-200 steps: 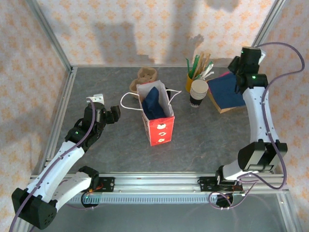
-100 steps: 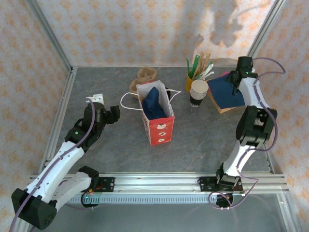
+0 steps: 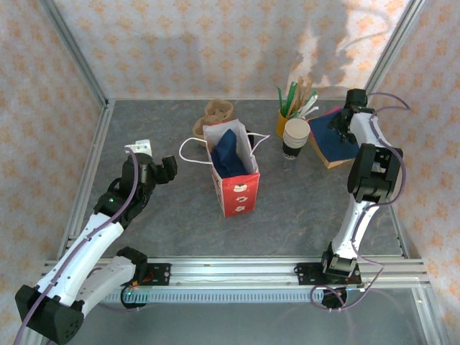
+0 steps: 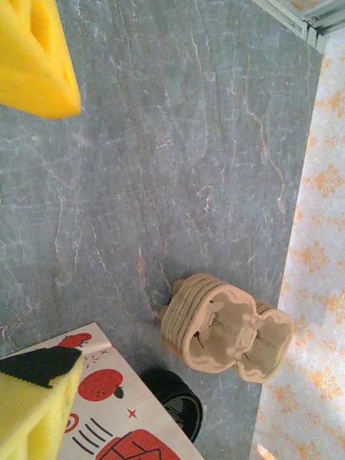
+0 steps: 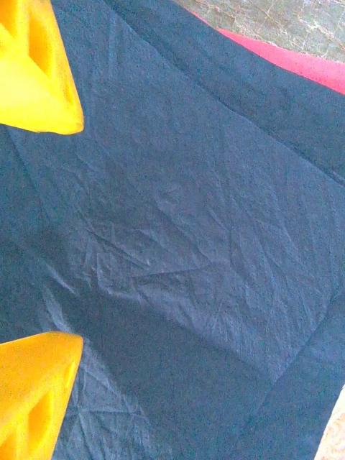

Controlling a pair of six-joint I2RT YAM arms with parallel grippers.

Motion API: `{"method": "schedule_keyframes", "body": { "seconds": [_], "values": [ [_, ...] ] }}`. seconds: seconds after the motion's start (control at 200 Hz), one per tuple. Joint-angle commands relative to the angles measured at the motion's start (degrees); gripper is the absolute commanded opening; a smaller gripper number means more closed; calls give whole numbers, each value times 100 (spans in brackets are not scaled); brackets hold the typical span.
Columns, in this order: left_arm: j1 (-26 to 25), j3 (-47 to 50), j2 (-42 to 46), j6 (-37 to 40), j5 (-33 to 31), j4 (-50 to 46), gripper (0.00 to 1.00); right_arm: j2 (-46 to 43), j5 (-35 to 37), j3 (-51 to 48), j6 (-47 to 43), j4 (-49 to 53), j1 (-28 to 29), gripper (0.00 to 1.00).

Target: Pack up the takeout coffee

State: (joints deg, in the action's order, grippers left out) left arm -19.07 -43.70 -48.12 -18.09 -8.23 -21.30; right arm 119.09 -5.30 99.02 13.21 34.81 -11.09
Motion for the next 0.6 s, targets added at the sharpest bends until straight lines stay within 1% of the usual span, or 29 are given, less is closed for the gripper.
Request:
{"method": "schedule_keyframes", "body": {
  "seconds": [0.0, 0.295, 0.596],
  "values": [
    [44, 24, 48, -46, -139, -41, 85, 188, -32, 258, -98, 279, -46, 72],
    [44, 28, 35, -44, -126, -19, 85, 485, -63, 188, -99, 290, -51, 72],
    [43, 28, 13, -35, -114, -4, 85, 569, -86, -155, -35, 71, -47, 67]
  ]
}}
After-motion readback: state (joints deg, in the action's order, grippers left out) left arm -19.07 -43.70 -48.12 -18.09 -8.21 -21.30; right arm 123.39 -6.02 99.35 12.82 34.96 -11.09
